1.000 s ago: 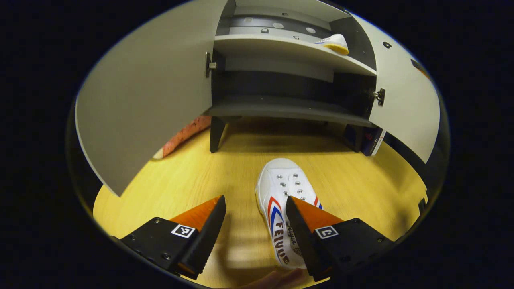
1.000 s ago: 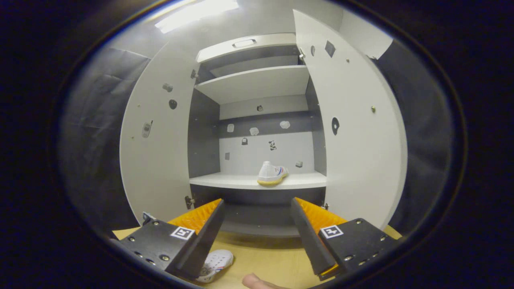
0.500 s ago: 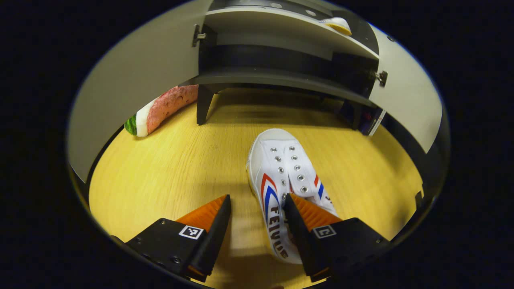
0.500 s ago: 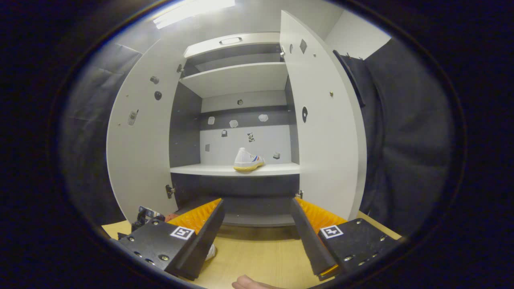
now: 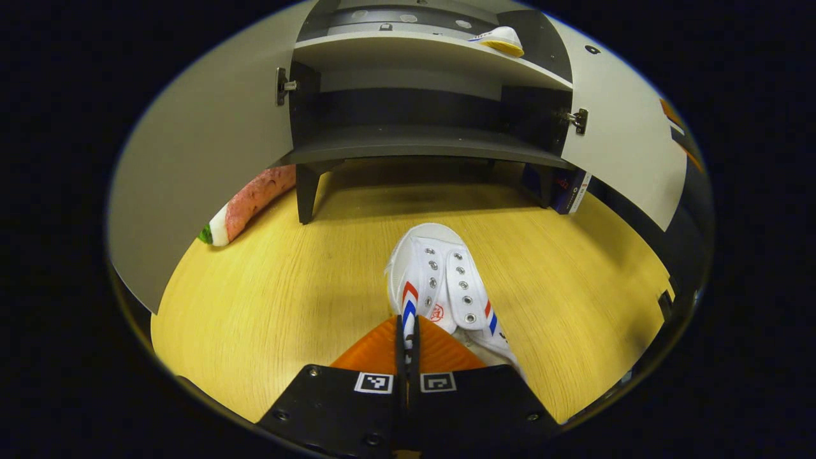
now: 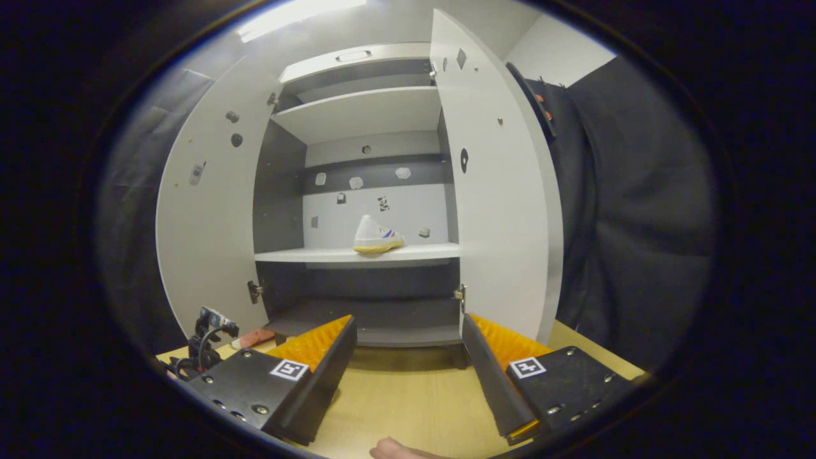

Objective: Grab one shoe with the right hand and put it into the shoe cabinet, grab the other shoe with the left hand and put it into the shoe cabinet; then close the right door with the right hand and the left door with the left hand.

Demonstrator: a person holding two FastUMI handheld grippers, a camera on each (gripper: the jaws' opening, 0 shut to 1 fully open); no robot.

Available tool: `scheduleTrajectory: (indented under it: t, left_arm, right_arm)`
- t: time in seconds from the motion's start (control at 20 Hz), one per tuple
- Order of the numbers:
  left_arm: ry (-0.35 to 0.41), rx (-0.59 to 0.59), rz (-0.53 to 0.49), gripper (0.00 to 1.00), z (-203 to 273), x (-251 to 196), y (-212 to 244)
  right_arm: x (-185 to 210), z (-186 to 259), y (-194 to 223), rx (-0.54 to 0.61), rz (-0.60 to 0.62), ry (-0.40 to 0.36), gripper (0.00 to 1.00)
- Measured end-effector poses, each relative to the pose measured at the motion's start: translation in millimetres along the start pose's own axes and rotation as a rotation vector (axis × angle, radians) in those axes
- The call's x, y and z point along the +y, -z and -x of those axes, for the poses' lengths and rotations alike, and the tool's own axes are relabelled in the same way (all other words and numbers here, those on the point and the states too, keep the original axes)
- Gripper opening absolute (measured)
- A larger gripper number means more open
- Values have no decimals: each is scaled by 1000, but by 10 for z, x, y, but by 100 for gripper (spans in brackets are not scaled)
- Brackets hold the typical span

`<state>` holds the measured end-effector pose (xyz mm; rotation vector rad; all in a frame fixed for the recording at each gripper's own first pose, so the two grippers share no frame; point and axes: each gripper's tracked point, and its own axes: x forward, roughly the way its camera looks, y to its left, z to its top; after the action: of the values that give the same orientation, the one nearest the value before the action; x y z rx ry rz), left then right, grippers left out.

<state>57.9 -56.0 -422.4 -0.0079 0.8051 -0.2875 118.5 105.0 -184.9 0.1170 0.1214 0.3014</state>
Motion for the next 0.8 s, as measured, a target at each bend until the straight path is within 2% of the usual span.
scheduleTrajectory:
  t: [0.15, 0.35, 0.8]
  left_arm:
    - [-8, -60, -2, 1, 190, 17, -198]
    - [10, -145, 10, 1, 496, 30, -709]
    - [-23, -483, -48, 1, 1228, -49, -2333]
  right_arm:
    - [27, 32, -26, -6, 13, -1, 99]
    - [107, 85, -89, -24, 42, -9, 99]
    - [292, 273, -102, -49, 55, -47, 99]
